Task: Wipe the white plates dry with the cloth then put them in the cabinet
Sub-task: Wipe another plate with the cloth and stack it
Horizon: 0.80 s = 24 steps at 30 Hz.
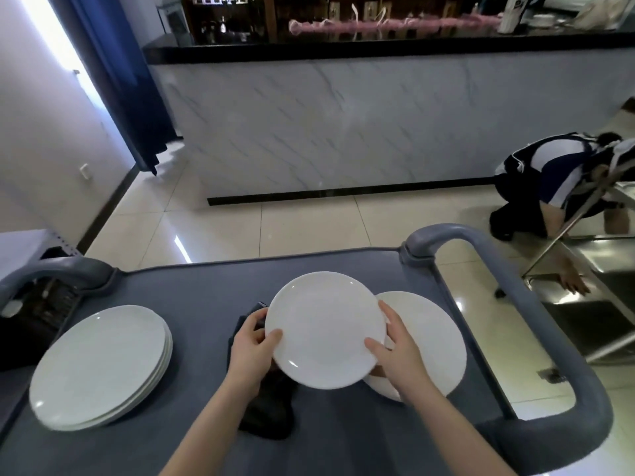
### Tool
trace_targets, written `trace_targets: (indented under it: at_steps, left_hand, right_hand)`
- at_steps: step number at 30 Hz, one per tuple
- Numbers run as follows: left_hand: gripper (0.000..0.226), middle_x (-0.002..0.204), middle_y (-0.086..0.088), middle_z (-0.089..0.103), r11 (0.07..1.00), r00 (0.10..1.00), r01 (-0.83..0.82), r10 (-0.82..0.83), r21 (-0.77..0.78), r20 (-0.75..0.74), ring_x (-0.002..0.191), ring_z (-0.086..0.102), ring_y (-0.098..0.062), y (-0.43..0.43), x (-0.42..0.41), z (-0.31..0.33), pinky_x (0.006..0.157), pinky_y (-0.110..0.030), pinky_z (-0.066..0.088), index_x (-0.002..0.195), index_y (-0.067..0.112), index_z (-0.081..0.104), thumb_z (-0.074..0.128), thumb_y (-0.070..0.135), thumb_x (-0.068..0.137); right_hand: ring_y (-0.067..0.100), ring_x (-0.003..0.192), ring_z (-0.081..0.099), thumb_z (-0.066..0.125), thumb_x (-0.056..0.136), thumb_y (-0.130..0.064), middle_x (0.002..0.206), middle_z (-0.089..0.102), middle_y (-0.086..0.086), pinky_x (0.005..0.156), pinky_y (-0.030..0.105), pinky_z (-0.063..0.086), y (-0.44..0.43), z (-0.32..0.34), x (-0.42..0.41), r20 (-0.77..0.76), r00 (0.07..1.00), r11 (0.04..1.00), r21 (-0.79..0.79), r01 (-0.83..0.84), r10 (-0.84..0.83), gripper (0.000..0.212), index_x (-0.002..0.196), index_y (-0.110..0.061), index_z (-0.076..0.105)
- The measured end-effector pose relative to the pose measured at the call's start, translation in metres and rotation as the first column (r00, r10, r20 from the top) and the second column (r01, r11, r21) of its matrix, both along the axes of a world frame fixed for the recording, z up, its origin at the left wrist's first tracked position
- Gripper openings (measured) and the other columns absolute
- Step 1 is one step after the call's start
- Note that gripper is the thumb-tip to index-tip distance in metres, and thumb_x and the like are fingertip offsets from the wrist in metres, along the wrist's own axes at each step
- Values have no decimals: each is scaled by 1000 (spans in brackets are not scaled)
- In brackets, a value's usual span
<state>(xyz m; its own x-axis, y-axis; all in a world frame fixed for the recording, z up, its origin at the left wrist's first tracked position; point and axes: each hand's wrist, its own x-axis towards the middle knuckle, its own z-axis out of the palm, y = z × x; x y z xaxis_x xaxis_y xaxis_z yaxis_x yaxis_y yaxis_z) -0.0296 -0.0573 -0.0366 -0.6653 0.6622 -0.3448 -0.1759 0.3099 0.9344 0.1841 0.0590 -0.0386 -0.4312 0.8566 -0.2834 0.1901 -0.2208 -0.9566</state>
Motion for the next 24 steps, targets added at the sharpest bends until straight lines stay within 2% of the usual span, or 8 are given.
trace_targets:
  at_steps: [3,7,11,14,16,18,21,24]
  left_hand:
    - [35,91,0,76,1000,999,31,-31,-4,11,85,73,-22,-12,-17,0,66,-42,62,118,28,60,61,5,91]
    - [33,94,2,76,996,995,84,-85,-24,-54,88,73,-18,-22,-36,-1,74,-40,62,118,28,64,61,10,91]
    - [31,91,9,75,989,952,82,-114,-123,-283,89,70,-8,-25,-57,-4,89,-35,56,112,34,66,61,12,91]
    - [34,103,11,71,971,867,116,-202,-211,-456,99,63,-4,-21,-70,-11,96,-27,48,109,33,65,62,6,89]
    - [39,120,7,64,936,740,179,-331,-302,-585,115,54,-13,-12,-78,-18,99,-21,38,121,23,64,61,3,87]
    - [47,131,7,56,878,607,262,-473,-400,-639,126,43,-19,-2,-86,-25,104,-22,31,132,21,59,60,5,88]
    - [46,123,3,55,768,450,299,-637,-567,-625,121,44,-21,8,-95,-34,101,-30,38,134,25,54,62,18,89]
    - [28,111,2,57,771,425,250,-631,-586,-649,113,47,-21,10,-103,-39,93,-30,41,117,21,62,65,25,90]
  right_hand:
    - [16,107,60,53,93,7,128,59,-6,59,28,58,-7,3,-20,-133,989,986,-159,44,-65,60,131,-39,48]
    - [24,103,65,53,92,9,120,67,-2,59,33,58,-3,5,-29,-164,981,977,-199,71,-105,59,123,-41,56]
    - [28,103,67,57,93,6,116,71,-2,59,33,57,6,4,-22,-122,986,981,-174,90,-113,58,123,-44,58]
    - [29,104,67,58,92,5,113,73,-3,59,34,57,11,1,-16,-84,990,981,-166,102,-117,58,121,-46,59]
    - [31,104,67,59,92,4,111,74,-4,58,34,57,12,-2,-13,-61,992,980,-168,102,-114,58,122,-46,59]
    - [31,102,67,59,92,4,108,75,-6,58,34,57,12,-5,-11,-42,992,979,-171,109,-117,58,121,-47,60]
    - [29,102,67,60,92,3,107,75,-6,62,38,59,12,-9,-8,-14,992,979,-163,120,-124,58,119,-48,61]
    - [28,103,67,60,92,3,109,75,-4,63,39,60,12,-10,-4,-12,991,977,-167,131,-134,57,123,-46,60]
